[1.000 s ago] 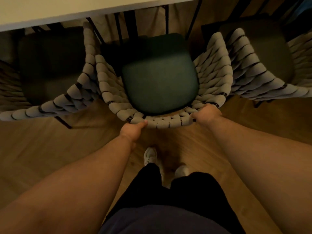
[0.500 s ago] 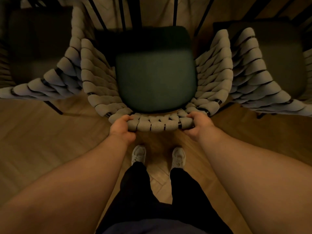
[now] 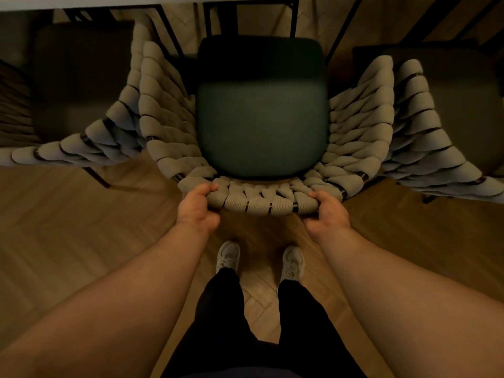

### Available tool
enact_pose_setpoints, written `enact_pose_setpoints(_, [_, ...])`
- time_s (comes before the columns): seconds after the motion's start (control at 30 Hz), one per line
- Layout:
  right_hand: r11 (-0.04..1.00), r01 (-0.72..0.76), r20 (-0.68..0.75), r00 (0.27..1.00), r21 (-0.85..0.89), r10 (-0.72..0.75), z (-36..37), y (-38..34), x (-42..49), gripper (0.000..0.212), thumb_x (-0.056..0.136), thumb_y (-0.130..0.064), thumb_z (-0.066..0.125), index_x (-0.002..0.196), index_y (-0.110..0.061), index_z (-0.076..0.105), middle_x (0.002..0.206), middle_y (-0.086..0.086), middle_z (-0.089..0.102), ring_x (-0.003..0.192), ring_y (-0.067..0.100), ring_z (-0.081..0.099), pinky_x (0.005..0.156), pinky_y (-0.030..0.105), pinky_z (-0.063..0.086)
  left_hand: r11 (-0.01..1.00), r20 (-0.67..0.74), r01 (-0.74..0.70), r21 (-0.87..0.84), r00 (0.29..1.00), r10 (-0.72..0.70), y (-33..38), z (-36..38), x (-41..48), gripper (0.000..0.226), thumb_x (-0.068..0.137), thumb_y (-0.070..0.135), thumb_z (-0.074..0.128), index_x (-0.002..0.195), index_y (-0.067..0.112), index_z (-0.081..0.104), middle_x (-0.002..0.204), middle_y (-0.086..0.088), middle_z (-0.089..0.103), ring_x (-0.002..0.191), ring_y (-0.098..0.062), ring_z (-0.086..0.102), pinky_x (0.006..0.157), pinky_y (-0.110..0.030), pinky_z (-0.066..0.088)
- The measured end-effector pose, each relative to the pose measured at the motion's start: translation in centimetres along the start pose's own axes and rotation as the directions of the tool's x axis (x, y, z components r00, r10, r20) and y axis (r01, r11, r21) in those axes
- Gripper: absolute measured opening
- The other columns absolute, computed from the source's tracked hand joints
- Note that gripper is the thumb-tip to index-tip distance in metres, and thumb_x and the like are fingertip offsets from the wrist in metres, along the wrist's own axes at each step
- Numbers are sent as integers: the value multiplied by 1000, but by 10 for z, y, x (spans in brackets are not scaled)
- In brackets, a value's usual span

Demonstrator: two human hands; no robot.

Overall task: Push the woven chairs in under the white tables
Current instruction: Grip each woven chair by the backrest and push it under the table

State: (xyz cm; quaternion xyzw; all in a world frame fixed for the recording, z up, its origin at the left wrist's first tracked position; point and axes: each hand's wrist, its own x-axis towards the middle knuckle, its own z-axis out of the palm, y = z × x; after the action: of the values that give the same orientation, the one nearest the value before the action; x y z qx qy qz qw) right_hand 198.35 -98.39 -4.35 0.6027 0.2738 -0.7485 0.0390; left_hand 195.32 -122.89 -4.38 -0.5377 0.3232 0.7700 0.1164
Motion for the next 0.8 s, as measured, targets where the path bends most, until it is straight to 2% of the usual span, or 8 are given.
enact_pose_setpoints(0.17, [1000, -8, 34, 999, -30, 9, 26, -3, 6, 27, 97, 9, 65, 120, -5, 63, 120, 25, 69, 112, 45, 70, 101, 63, 57, 999, 18, 26, 24, 999, -26, 14, 4, 22, 53, 94, -5, 66, 145, 8, 55, 135, -22, 66, 115, -39, 70, 89, -55, 62])
enact_pose_setpoints(0.37, [992, -4, 13, 1000, -123, 6, 57, -14, 16, 18, 93, 3, 73, 107, -5, 64, 115, 23, 69, 104, 42, 72, 94, 62, 61, 991, 36, 79, 108, 996, -83, 38, 23, 46, 45, 93, 0, 74, 136, 5, 63, 132, -21, 70, 113, -37, 73, 94, -52, 62])
enact_pose_setpoints(0.47, [965, 39, -37, 998, -258, -50, 65, -15, 22, 23, 94, -4, 75, 115, -7, 64, 119, 20, 70, 104, 38, 72, 96, 58, 62, 980, 3, 82, 183, 996, -84, 46, 29, 50, 49, 93, 3, 77, 139, 7, 62, 133, -20, 69, 114, -36, 72, 96, -51, 61])
enact_pose_setpoints(0.53, [880, 115, -128, 973, -460, -194, 69, -15, 26, 45, 93, -13, 79, 132, -8, 59, 128, 18, 69, 112, 36, 70, 101, 50, 60, 928, -9, 8, 372, 1000, -5, 50, 29, 48, 56, 89, 14, 85, 139, 9, 61, 135, -16, 68, 115, -32, 71, 99, -48, 60])
enact_pose_setpoints(0.6, [643, 179, -176, 877, -744, -448, 72, -19, 26, 74, 88, -26, 85, 148, -8, 45, 142, 17, 62, 126, 35, 63, 103, 36, 52, 719, -47, -146, 680, 969, 242, 55, 24, 50, 89, 77, 35, 95, 149, 12, 49, 144, -11, 60, 127, -30, 63, 106, -46, 55])
enact_pose_setpoints(0.7, [127, 250, 91, 706, -960, -703, 70, -26, 17, 109, 87, -35, 85, 168, -14, 15, 169, 19, 32, 154, 36, 33, 122, 46, 37, 115, 147, -272, 956, 776, 614, 63, 23, 45, 134, 73, 60, 91, 169, 16, 8, 174, -14, 16, 155, -40, 30, 123, -46, 33])
enact_pose_setpoints(0.73, [-105, 264, 253, 625, -959, -739, 68, -26, 13, 107, 89, -40, 81, 169, -17, 14, 172, 19, 25, 158, 38, 24, 124, 55, 32, -114, 295, -296, 948, 691, 660, 63, 23, 41, 135, 77, 64, 86, 169, 20, -2, 178, -13, 2, 160, -41, 15, 127, -48, 22])
enact_pose_setpoints(0.8, [-514, 320, 600, 527, -796, -601, 64, -26, 7, 88, 97, -59, 65, 167, -22, 28, 175, 14, 24, 161, 36, 18, 127, 61, 22, -521, 605, -338, 784, 601, 522, 66, 27, 33, 122, 85, 73, 70, 170, 27, -4, 178, -10, -3, 162, -39, -1, 128, -52, 2])
